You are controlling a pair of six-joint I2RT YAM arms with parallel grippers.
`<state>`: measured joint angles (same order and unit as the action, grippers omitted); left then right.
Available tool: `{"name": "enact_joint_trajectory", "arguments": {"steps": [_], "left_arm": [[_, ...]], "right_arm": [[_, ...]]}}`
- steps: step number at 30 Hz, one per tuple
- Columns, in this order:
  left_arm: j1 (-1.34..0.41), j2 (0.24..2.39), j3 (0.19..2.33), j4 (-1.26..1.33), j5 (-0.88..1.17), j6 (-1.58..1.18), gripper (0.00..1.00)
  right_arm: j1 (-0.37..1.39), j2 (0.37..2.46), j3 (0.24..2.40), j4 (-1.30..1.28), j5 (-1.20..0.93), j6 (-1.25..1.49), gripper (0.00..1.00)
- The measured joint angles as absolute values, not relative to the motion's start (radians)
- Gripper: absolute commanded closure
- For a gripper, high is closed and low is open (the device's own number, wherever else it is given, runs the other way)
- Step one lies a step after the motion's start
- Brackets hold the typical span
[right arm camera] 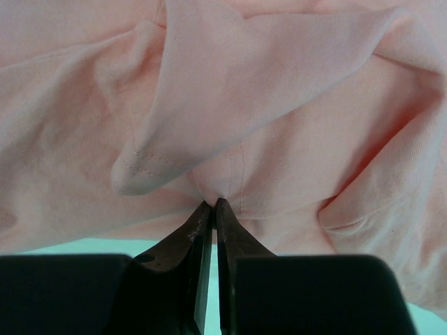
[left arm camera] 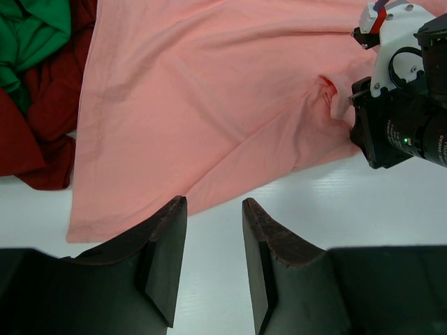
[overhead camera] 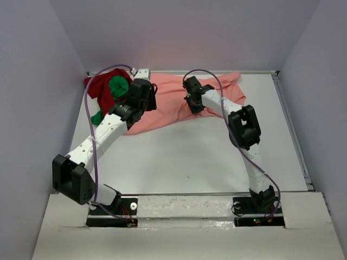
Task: Fold and stack the t-shirts
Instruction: Flatten the tshirt out
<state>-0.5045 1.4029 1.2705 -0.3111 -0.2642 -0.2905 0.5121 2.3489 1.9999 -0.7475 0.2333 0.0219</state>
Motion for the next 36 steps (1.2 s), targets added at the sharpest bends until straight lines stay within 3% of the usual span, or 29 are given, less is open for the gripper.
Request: {"name": "enact_joint_trajectory", "arguments": {"steps": [1, 8, 27, 31, 36], "left_arm": [[-0.505, 1.403, 1.271, -0.311, -0.263, -0.290, 0.53], [-0.505, 1.403, 1.271, -0.311, -0.262, -0.291, 0.53], [-0.505, 1.403, 1.270, -0.311, -0.241, -0.291, 0.53], [-0.505, 1.403, 1.270, -0.311, -0.237, -0.291, 0.53], [-0.505, 1.403, 1.270, -0.311, -0.237, -0.291, 0.53]], "right_arm": [[0.512, 2.349, 2.000, -0.747, 0.234, 0.023, 0.82], [0.512, 2.347, 2.000, -0.748, 0.237, 0.023, 0.81], [0.512, 2.347, 2.037, -0.759, 0.255, 0.022, 0.84], [0.512, 2.347, 2.048, -0.759, 0.255, 0.022, 1.00], [0.512, 2.347, 2.048, -0.762, 0.255, 0.019, 1.00]]}}
